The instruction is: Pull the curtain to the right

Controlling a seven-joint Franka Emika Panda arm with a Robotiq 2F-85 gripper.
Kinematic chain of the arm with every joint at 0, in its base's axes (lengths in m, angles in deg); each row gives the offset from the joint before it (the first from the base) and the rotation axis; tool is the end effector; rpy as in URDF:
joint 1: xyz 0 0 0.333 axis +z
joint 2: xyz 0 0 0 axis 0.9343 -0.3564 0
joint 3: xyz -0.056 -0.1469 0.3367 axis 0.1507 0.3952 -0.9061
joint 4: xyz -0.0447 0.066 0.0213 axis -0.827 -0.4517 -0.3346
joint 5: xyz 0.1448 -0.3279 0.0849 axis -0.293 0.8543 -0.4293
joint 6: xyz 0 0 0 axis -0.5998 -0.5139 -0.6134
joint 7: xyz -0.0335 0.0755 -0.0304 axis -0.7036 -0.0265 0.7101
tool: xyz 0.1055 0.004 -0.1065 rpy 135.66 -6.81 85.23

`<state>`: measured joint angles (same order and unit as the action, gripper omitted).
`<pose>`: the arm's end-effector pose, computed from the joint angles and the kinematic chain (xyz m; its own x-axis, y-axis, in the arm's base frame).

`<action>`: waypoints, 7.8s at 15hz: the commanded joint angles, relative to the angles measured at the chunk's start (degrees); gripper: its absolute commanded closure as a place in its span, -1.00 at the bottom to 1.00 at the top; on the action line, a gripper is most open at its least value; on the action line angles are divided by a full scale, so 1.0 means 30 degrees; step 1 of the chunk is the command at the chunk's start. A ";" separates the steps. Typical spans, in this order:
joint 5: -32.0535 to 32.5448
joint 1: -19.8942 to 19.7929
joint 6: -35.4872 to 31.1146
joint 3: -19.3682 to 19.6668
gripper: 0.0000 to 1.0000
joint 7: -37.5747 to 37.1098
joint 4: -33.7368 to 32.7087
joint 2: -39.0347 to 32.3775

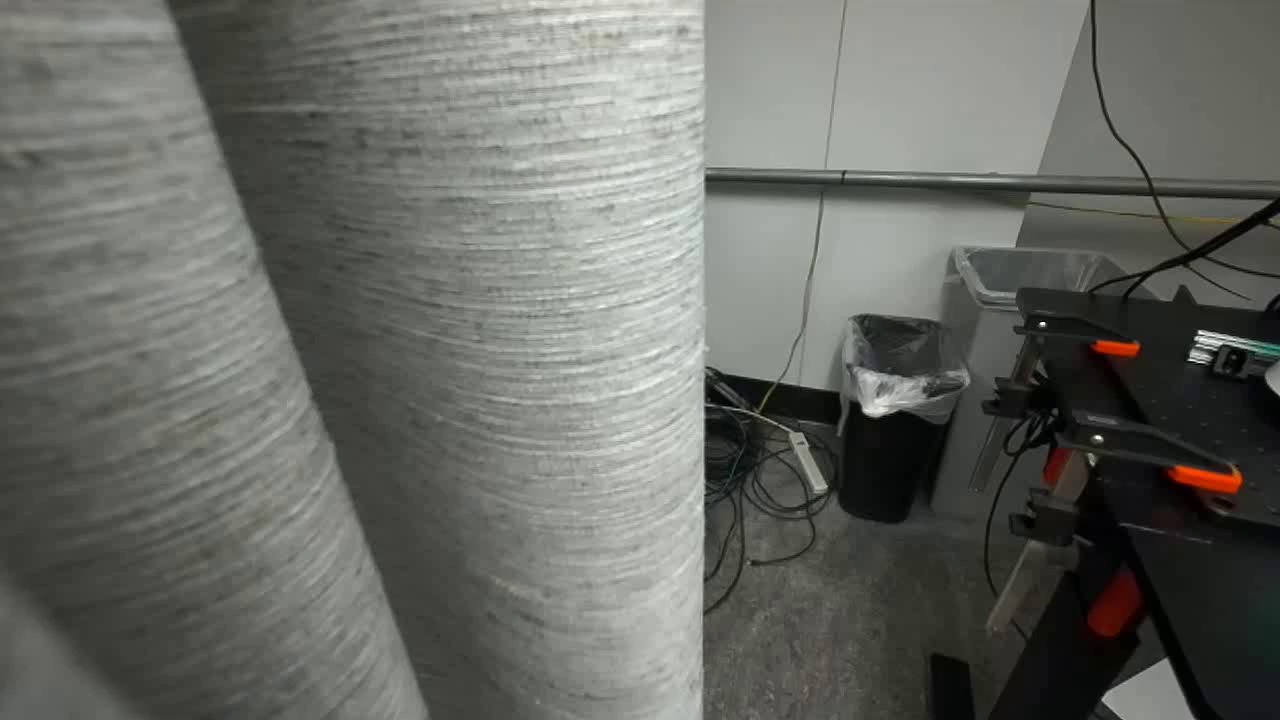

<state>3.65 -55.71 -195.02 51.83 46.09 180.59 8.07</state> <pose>0.3333 0.1155 0.5799 0.9468 0.2386 0.2160 0.2921 -0.9189 -0.2652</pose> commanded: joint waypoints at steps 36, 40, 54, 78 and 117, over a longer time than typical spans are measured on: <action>-0.0206 -0.0415 0.0097 -0.0330 -1.00 0.0167 -0.0040 -0.0028; -0.0282 -0.0387 -0.0004 -0.0302 -1.00 0.0308 0.0007 -0.0061; -0.1032 -0.0115 -0.1679 0.1025 -1.00 0.8030 -0.1084 -0.6153; -0.4290 -0.0956 -0.3181 -0.1168 -1.00 2.2439 -0.5101 -1.0533; -0.3235 -0.5245 -0.7144 0.0760 0.99 1.7818 -0.7905 -1.3163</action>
<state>-9.41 -69.26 -214.26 52.75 103.61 159.45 -29.21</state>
